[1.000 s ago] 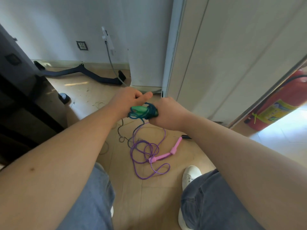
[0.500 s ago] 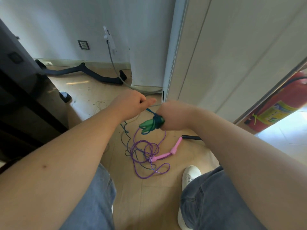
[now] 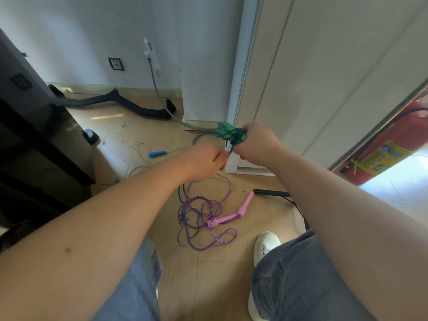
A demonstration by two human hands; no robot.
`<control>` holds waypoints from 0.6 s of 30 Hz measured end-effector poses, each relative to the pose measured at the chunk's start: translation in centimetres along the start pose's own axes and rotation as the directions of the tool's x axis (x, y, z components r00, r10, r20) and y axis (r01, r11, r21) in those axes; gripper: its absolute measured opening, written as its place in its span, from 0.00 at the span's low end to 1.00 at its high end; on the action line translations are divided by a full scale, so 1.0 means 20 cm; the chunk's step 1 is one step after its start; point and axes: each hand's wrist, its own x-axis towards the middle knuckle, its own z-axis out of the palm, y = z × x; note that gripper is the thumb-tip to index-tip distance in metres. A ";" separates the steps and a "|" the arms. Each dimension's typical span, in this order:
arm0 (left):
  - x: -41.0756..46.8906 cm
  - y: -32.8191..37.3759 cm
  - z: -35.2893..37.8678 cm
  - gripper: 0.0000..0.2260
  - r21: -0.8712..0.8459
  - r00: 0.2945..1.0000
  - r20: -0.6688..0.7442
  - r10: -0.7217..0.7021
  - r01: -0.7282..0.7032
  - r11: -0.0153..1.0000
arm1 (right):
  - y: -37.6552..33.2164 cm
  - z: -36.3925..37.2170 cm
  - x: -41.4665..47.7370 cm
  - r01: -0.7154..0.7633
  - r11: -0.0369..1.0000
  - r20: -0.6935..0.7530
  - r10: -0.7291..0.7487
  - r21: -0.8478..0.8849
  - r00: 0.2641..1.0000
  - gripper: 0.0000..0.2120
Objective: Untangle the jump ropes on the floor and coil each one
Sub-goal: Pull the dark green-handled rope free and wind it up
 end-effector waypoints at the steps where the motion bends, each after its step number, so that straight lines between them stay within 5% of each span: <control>1: -0.01 0.00 -0.01 0.20 -0.006 0.999 0.007 0.045 -0.045 0.999 | 0.03 0.01 0.03 -0.018 0.997 -0.029 0.015 -0.079 0.999 0.11; 4: -0.03 0.00 -0.05 0.22 0.005 0.989 -0.011 0.146 -0.146 0.989 | 0.05 0.02 0.05 0.052 0.885 0.058 -0.028 -0.462 0.998 0.08; 7: -0.03 -0.04 -0.10 0.24 0.066 0.978 -0.110 0.176 -0.170 0.983 | 0.02 0.06 -0.01 0.281 0.745 0.286 -0.126 -0.605 0.950 0.06; 10: -0.01 -0.09 -0.13 0.28 0.110 0.968 -0.218 0.125 -0.103 0.989 | -0.05 0.08 -0.07 0.448 0.720 0.392 -0.261 -0.530 0.882 0.03; 14: 0.03 -0.19 -0.13 0.31 -0.090 0.967 -0.248 -0.060 0.039 0.995 | -0.10 0.06 -0.10 0.471 0.835 0.284 -0.396 -0.284 0.873 0.03; 18: 0.04 -0.23 -0.11 0.12 -0.187 0.965 -0.192 -0.178 0.142 0.972 | -0.10 0.04 -0.10 0.323 0.946 0.008 -0.323 0.006 0.946 0.07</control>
